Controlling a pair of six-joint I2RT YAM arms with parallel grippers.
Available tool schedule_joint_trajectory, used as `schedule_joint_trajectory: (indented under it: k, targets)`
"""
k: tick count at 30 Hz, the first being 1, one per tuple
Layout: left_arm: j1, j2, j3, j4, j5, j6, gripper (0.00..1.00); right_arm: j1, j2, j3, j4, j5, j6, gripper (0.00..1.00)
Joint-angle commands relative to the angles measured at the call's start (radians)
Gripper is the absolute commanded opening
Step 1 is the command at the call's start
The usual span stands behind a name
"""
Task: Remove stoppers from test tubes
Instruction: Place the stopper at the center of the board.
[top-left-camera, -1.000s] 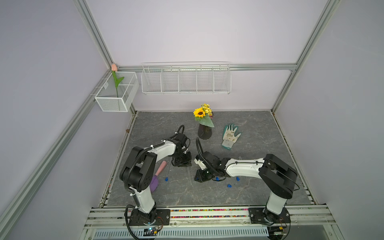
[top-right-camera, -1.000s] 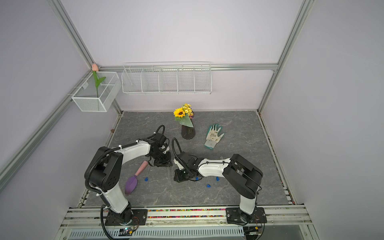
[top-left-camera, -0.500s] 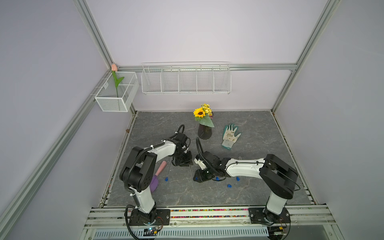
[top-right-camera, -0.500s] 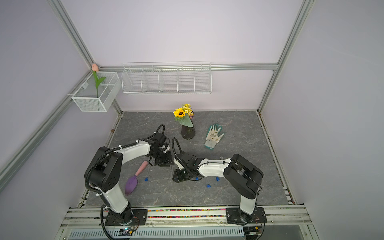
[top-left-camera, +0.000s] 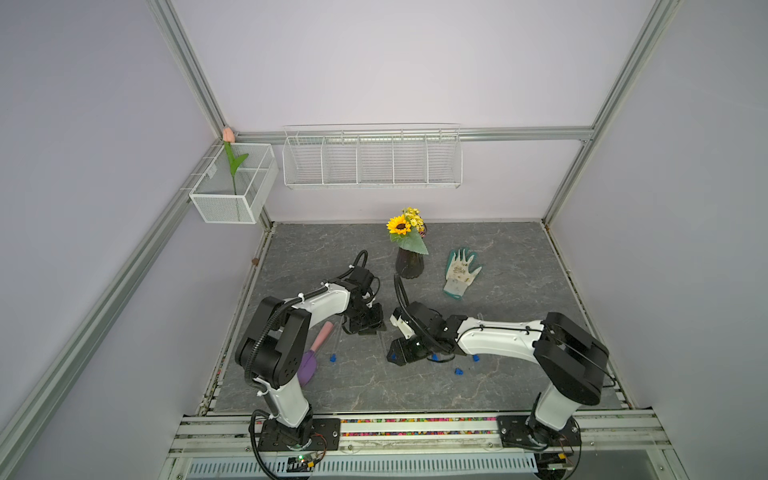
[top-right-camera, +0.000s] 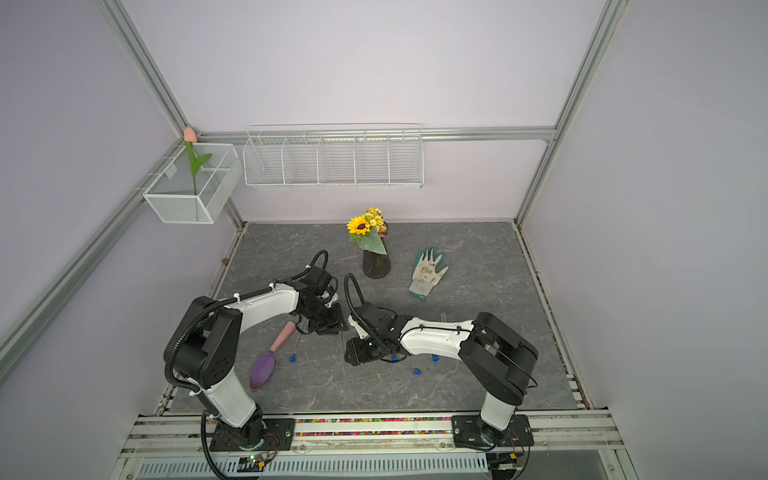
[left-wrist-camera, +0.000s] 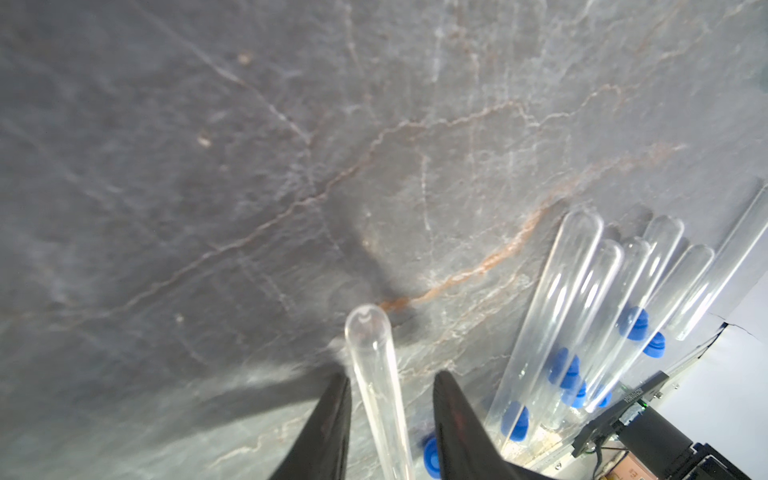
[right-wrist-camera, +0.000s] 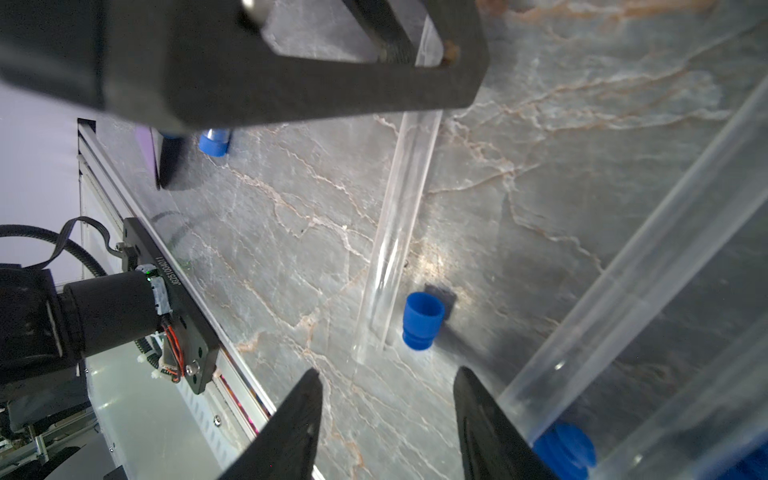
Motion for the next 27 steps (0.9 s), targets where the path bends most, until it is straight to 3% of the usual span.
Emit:
schedule_joint_trajectory:
  k: [1,27]
  targets:
    - [-0.004,-0.035,-0.014,0.0,-0.008,-0.006,0.37,0.01,-0.021,-0.004,-0.03,0.02,-0.006,0.56]
    - [-0.004,-0.13,-0.016,0.003,-0.018,-0.042,0.44,0.031,-0.155,-0.037,-0.122,0.111,-0.023,0.74]
